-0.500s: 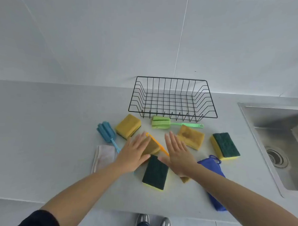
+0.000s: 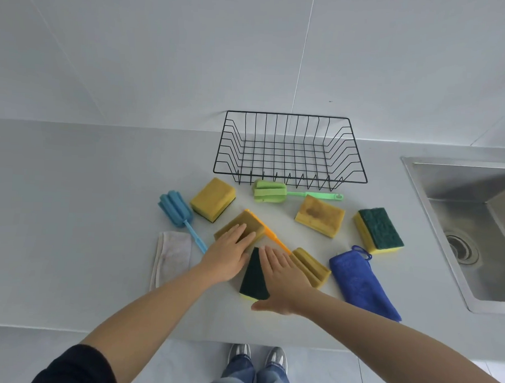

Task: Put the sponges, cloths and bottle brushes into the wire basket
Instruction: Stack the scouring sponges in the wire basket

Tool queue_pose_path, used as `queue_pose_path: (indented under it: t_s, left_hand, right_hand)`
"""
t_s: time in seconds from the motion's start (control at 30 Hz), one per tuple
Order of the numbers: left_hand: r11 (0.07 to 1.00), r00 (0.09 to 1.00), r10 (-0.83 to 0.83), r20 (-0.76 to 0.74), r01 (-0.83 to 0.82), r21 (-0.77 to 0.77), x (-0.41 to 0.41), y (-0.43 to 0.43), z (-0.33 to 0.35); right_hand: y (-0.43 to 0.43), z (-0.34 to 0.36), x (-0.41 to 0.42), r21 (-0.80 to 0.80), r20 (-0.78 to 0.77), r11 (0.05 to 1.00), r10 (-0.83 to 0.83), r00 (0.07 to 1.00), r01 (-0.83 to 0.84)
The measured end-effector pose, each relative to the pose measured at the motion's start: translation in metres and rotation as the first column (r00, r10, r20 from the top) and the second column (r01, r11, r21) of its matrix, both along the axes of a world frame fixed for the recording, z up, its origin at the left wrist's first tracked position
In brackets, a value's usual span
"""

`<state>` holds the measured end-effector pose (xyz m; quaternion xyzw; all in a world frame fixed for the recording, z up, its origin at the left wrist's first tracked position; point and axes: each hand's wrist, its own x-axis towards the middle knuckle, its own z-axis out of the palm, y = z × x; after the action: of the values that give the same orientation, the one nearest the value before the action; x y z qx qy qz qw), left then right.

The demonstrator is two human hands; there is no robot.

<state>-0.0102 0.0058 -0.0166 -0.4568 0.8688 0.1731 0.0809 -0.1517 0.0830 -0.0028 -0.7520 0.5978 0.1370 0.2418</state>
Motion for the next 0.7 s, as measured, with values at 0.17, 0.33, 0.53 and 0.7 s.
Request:
queue_pose_path:
  t_s: [0.17,0.33,0.53,0.7]
  left_hand:
    - [0.991,0.996,0.085,0.021,-0.082,-0.104,-0.001,-0.01,0.001]
    - [0.968,0.982,0.178,0.062,-0.163,-0.194,-0.004,-0.02,-0.001]
    - [0.95,0.967,0.234,0.098,-0.205,-0.237,0.0,-0.034,0.001]
    - [0.954,0.961,0.277,-0.017,-0.278,-0.112,0.005,-0.049,0.012]
  right_hand:
    - [-0.001,0.001,0.007,-0.04,-0.025,0.999,-0.015,1.0,0.014]
    - [-0.005,0.0,0.009,-0.072,-0.009,0.996,-0.046,0.999,0.045]
    - [-0.013,0.009,0.002,-0.029,0.109,0.989,-0.144,0.983,0.148]
    - [-0.023,0.022,-0.008,-0.054,0.175,0.975,-0.205,0.963,0.217]
